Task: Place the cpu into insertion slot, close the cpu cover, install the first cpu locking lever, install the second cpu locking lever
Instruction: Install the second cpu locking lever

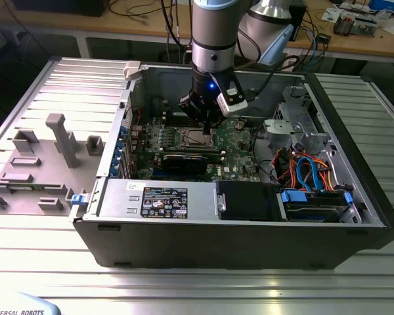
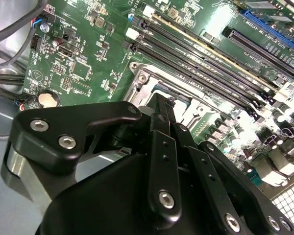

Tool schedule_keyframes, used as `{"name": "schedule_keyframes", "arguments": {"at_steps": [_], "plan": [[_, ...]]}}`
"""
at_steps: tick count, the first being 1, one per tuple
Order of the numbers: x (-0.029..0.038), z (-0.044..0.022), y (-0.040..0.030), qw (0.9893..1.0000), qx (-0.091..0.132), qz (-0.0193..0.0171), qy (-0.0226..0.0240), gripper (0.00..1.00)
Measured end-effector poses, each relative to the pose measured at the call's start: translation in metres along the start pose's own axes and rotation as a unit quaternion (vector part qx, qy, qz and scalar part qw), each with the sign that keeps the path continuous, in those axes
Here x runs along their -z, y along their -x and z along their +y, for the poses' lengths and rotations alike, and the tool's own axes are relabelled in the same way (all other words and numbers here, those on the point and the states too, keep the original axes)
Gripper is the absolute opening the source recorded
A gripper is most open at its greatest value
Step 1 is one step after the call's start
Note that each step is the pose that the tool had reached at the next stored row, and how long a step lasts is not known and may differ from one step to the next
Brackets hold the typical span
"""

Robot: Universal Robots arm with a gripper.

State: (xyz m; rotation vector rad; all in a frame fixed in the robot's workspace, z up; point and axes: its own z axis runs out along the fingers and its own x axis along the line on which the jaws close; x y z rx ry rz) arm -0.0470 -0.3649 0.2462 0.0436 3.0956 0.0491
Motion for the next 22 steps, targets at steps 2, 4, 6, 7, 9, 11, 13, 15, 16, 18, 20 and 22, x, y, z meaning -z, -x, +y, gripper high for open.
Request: {"name": "schedule_keyframes", "arguments": {"at_steps": [2, 4, 6, 7, 9, 11, 13, 15, 16, 18, 20, 22], "plan": [[0.0000, -0.0007, 0.0000, 1.0000, 0.000, 0.0000, 0.0000, 0.11], [0.0001, -0.0020, 0.0001, 1.0000, 0.000, 0.0000, 0.0000, 0.11], [0.0001, -0.0038, 0.0001, 1.0000, 0.000, 0.0000, 0.0000, 0.11], [0.0001, -0.0045, 0.0001, 1.0000, 0.000, 0.0000, 0.0000, 0.11], [0.0002, -0.0067, 0.0002, 1.0000, 0.000, 0.0000, 0.0000, 0.11], [0.0002, -0.0082, 0.0002, 1.0000, 0.000, 0.0000, 0.0000, 0.11], [0.0003, -0.0087, 0.0002, 1.0000, 0.000, 0.0000, 0.0000, 0.11], [0.0003, -0.0091, 0.0003, 1.0000, 0.000, 0.0000, 0.0000, 0.11], [0.0003, -0.0091, 0.0003, 1.0000, 0.000, 0.0000, 0.0000, 0.11], [0.0003, -0.0092, 0.0003, 1.0000, 0.000, 0.0000, 0.0000, 0.11], [0.0003, -0.0093, 0.0003, 1.0000, 0.000, 0.0000, 0.0000, 0.11], [0.0003, -0.0094, 0.0003, 1.0000, 0.000, 0.0000, 0.0000, 0.11]]}}
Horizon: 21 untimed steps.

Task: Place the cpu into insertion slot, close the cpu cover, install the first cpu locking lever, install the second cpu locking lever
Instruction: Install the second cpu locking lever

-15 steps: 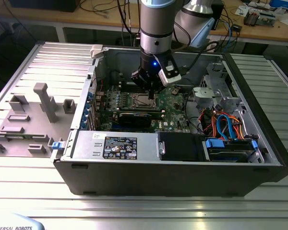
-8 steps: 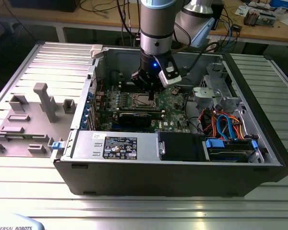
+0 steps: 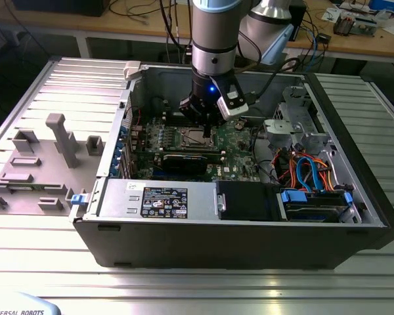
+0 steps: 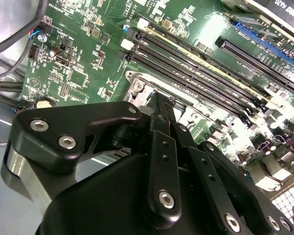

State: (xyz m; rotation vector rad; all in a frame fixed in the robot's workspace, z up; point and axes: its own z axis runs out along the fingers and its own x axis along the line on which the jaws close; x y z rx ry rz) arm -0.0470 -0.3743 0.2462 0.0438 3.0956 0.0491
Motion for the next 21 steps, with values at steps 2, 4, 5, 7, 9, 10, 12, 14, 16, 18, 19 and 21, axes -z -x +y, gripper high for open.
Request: {"name": "schedule_keyframes", "arguments": {"at_steps": [2, 4, 5, 7, 9, 10, 12, 14, 16, 18, 19, 21], "plan": [[0.0000, 0.0000, 0.0000, 1.0000, 0.000, 0.0000, 0.0001, 0.11], [0.0001, -0.0014, 0.0001, 1.0000, 0.000, 0.0002, 0.0003, 0.11], [0.0001, -0.0029, 0.0002, 1.0000, 0.000, 0.0012, 0.0006, 0.11], [-0.0001, -0.0037, 0.0001, 1.0000, 0.005, 0.0067, 0.0009, 0.11], [-0.0014, -0.0041, 0.0001, 0.9998, 0.014, 0.0134, 0.0019, 0.11], [-0.0022, -0.0042, 0.0000, 0.9997, 0.018, 0.0151, 0.0021, 0.11], [-0.0060, -0.0086, 0.0000, 0.9996, 0.023, 0.0185, 0.0023, 0.11], [-0.0093, -0.0133, 0.0000, 0.9994, 0.028, 0.0200, 0.0024, 0.11], [-0.0113, -0.0136, -0.0003, 0.9990, 0.040, 0.0216, 0.0028, 0.11], [-0.0127, -0.0138, -0.0012, 0.9984, 0.051, 0.0246, 0.0041, 0.11], [-0.0130, -0.0138, -0.0025, 0.9983, 0.052, 0.0260, 0.0057, 0.11], [-0.0130, -0.0139, -0.0069, 0.9982, 0.052, 0.0284, 0.0093, 0.11]]}}
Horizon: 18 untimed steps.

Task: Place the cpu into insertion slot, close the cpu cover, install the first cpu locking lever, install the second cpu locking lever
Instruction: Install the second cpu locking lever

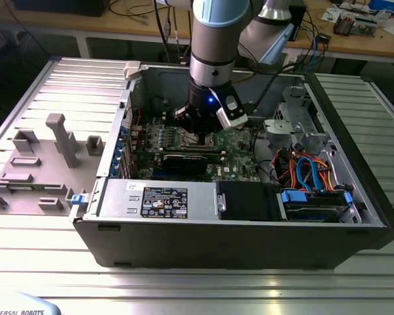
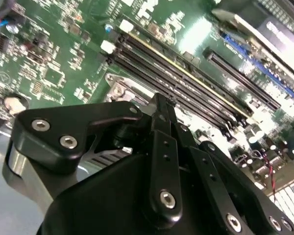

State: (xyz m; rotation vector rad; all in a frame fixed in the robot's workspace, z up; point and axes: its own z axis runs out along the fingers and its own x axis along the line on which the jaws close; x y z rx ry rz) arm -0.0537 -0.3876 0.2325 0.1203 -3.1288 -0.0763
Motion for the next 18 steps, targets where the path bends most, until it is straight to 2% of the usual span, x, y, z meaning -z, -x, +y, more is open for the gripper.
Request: {"name": "schedule_keyframes", "arguments": {"at_steps": [2, 4, 8, 10, 12, 14, 15, 17, 18], "plan": [[-0.0002, 0.0003, -0.0045, 1.0000, 0.000, 0.0010, 0.0036, 0.11], [-0.0007, 0.0000, -0.0095, 1.0000, 0.000, 0.0011, 0.0094, 0.11], [-0.0007, -0.0072, -0.0116, 0.9996, 0.000, 0.0008, 0.0275, 0.11], [-0.0009, -0.0127, -0.0128, 0.9994, 0.000, 0.0007, 0.0344, 0.11], [-0.0009, -0.0151, -0.0146, 0.9992, 0.000, 0.0011, 0.0404, 0.11], [-0.0010, -0.0189, -0.0174, 0.9987, 0.000, 0.0016, 0.0500, 0.11], [-0.0010, -0.0216, -0.0189, 0.9984, 0.000, 0.0023, 0.0564, 0.11], [-0.0015, -0.0258, -0.0218, 0.9980, 0.000, 0.0027, 0.0637, 0.11], [-0.0020, -0.0270, -0.0230, 0.9978, 0.000, 0.0026, 0.0658, 0.11]]}}
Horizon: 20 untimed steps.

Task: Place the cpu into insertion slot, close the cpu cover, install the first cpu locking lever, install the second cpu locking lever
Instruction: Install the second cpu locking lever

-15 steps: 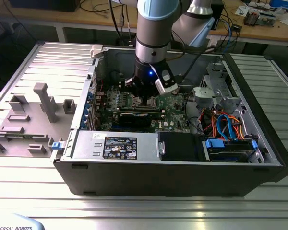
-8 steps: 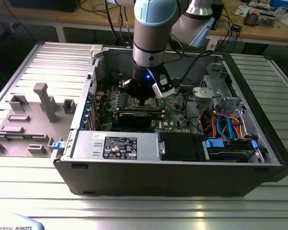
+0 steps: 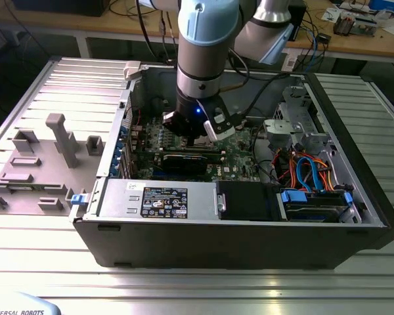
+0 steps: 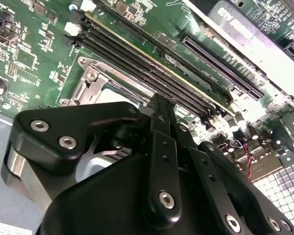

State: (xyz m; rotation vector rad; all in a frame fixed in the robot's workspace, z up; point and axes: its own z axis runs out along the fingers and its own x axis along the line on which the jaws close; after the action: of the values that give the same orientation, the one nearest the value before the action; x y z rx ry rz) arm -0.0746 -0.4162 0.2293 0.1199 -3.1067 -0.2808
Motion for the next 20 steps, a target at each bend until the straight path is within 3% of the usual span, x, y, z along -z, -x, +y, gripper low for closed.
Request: {"name": "schedule_keyframes", "arguments": {"at_steps": [8, 10, 13, 20], "plan": [[-0.0009, -0.0012, -0.0008, 1.0000, 0.000, -0.0001, 0.0010, 0.11], [-0.0016, -0.0019, -0.0037, 1.0000, 0.000, -0.0001, 0.0015, 0.11], [-0.0042, -0.0019, -0.0109, 1.0000, 0.000, -0.0004, 0.0049, 0.11], [-0.0109, -0.0030, -0.0131, 0.9999, -0.004, -0.0017, 0.0124, 0.11]]}}
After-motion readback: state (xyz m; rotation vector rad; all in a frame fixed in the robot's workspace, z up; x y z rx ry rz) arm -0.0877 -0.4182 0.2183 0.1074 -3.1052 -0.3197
